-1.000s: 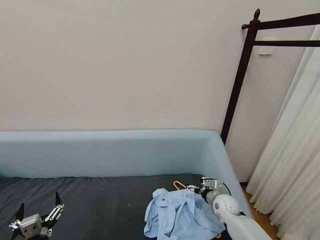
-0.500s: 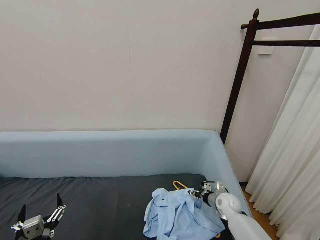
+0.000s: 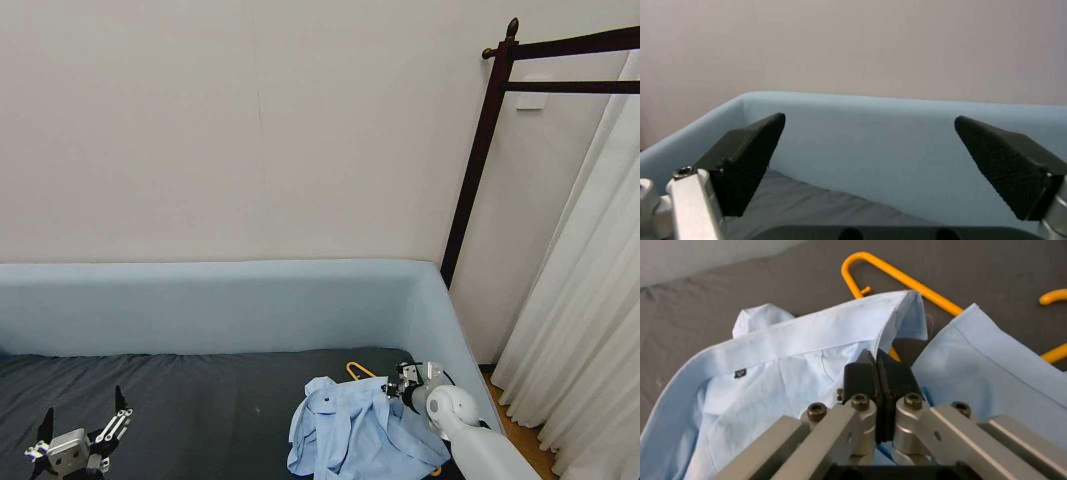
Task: Pick up the clothes from the sofa and hang them on the clothes hanger.
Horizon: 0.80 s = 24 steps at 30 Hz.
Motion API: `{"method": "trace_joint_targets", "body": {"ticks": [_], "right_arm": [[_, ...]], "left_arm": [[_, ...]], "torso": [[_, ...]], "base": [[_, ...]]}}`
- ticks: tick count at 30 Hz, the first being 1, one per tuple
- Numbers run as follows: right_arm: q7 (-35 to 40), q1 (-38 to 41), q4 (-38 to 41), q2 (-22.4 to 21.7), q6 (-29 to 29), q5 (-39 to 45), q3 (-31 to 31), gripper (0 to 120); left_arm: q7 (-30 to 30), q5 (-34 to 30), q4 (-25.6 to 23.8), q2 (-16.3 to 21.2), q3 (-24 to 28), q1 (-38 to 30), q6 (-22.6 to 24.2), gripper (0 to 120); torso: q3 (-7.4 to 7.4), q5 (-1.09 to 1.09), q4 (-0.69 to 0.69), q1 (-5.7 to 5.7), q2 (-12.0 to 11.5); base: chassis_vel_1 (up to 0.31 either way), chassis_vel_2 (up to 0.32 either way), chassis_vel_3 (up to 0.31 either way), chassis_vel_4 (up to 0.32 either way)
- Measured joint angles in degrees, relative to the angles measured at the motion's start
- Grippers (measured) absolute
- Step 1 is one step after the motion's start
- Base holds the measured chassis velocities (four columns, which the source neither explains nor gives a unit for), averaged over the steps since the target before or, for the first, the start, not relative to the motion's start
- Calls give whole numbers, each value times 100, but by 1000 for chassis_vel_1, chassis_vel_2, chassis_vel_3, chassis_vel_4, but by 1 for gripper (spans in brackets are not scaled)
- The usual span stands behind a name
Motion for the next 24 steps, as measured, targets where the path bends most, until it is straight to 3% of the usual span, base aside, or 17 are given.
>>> {"method": "trace_joint_targets", "body": {"ticks": [6,10,11,13,15,16,18,20,21,22,24], "right_arm": [[-40,-65,89,-87,244,-438,-133,0],[-142,-307,376,-333,1704,-1767,-391,0],[-142,-307,376,-333,1704,-1767,-391,0],[-371,-404,635,-504,2761,-2196,-499,0],[-565,-394,868,-660,3872,-2457,-620,0],[-565,-394,868,-660,3872,-2457,-620,0],[-637,-286,1052,-746,4655,-2692,-697,0],[-624,-125,1184,-779,5259,-2869,-773,0],[-603,-39,1243,-779,5498,-2928,-803,0],[-603,-39,1243,-779,5498,-2928,-803,0],[-495,146,1371,-770,5815,-2968,-875,0]], "left_arm": [[-2,-25,41,17,34,-50,-9,100],[-6,-80,121,59,59,-109,-36,100],[-6,-80,121,59,59,-109,-36,100],[16,-180,194,104,103,-158,-78,100],[288,-741,316,210,275,-232,-219,100],[288,-741,316,210,275,-232,-219,100],[870,-1518,547,379,503,-323,-456,100],[1854,-2081,941,554,645,-492,-881,100],[2351,-2284,1192,648,707,-606,-1104,100],[2351,-2284,1192,648,707,-606,-1104,100],[3377,-2657,1719,852,888,-831,-1397,100]], "torso": [[0,0,0,0,0],[0,0,-1,0,0],[0,0,-1,0,0],[0,1,-1,0,0],[0,0,0,0,0],[0,0,0,0,0],[0,0,-1,0,0],[0,-1,0,0,0],[0,0,0,0,0],[0,0,0,0,0],[0,-2,0,0,0]], "base": [[0,0,0,0],[0,0,0,0],[0,0,0,0],[0,0,0,0],[0,0,0,0],[0,0,0,0],[0,0,0,0],[0,0,0,0],[0,0,0,0],[0,0,0,0],[0,0,0,0]]}}
